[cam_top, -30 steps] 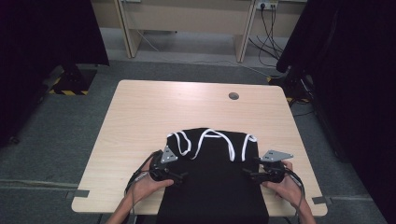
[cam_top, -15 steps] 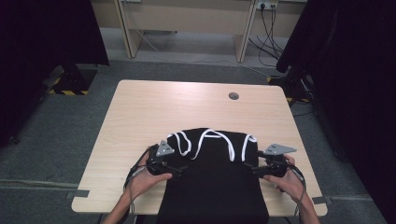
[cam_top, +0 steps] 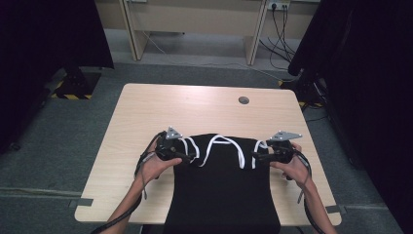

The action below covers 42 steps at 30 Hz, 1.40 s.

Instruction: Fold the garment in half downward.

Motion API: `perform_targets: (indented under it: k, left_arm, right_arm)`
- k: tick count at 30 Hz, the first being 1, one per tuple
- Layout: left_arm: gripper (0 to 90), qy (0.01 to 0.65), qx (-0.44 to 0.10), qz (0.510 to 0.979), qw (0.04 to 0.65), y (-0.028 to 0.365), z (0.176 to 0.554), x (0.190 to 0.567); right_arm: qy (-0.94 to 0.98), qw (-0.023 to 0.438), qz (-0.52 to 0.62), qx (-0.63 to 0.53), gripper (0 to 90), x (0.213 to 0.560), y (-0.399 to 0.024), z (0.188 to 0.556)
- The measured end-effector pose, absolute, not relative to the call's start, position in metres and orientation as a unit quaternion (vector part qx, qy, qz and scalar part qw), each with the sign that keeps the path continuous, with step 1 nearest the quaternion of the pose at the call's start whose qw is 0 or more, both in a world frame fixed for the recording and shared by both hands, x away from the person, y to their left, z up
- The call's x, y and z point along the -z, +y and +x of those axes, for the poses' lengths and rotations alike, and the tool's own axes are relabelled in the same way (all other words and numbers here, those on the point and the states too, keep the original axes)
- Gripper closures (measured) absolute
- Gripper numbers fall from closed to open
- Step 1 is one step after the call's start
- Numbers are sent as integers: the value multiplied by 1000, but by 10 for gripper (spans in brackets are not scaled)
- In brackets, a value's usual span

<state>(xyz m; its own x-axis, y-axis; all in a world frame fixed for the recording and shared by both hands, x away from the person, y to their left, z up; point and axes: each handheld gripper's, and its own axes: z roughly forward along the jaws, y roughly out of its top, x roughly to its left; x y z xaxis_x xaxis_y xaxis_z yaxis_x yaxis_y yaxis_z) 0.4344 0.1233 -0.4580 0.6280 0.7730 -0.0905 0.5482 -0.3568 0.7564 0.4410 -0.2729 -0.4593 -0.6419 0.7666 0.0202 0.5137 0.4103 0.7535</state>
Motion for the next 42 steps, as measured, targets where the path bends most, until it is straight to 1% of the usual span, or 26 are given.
perform_targets:
  k: [5,8,12,16,18,20,21,24,25,27,29,30,32,37,42]
  left_arm:
    - [29,415,-143,814,380,118,459,459]
    - [29,418,-134,821,365,113,473,463]
    - [30,428,-125,820,360,107,487,470]
    - [45,419,-129,828,348,102,494,476]
    - [104,412,-135,829,353,101,494,476]
    - [199,398,-144,837,348,102,491,474]
    - [257,393,-142,838,351,103,489,473]
    - [478,385,-133,839,361,105,483,472]
    - [537,382,-131,840,363,105,481,472]
    - [647,383,-123,836,374,106,478,472]
    - [727,381,-118,834,381,106,476,473]
    - [755,379,-117,834,383,105,475,474]
    - [786,373,-121,836,383,105,474,474]
    - [812,366,-132,837,385,103,471,472]
    - [818,361,-136,835,392,103,469,463]
  right_arm:
    - [825,164,389,-374,182,460,-270,459]
    - [828,161,389,-371,174,462,-269,467]
    - [828,156,391,-371,174,465,-267,477]
    - [838,155,387,-352,190,472,-263,484]
    - [839,157,388,-348,204,475,-263,486]
    - [836,151,386,-359,255,476,-264,486]
    - [837,151,381,-362,302,476,-264,485]
    - [840,146,365,-375,488,476,-265,480]
    - [839,144,363,-379,547,476,-266,478]
    - [836,136,363,-388,663,476,-268,476]
    - [835,128,363,-393,746,476,-269,473]
    - [836,126,362,-393,771,476,-269,472]
    - [834,126,362,-397,806,477,-269,470]
    - [830,130,359,-406,818,473,-267,469]
    - [829,141,350,-412,821,461,-265,465]
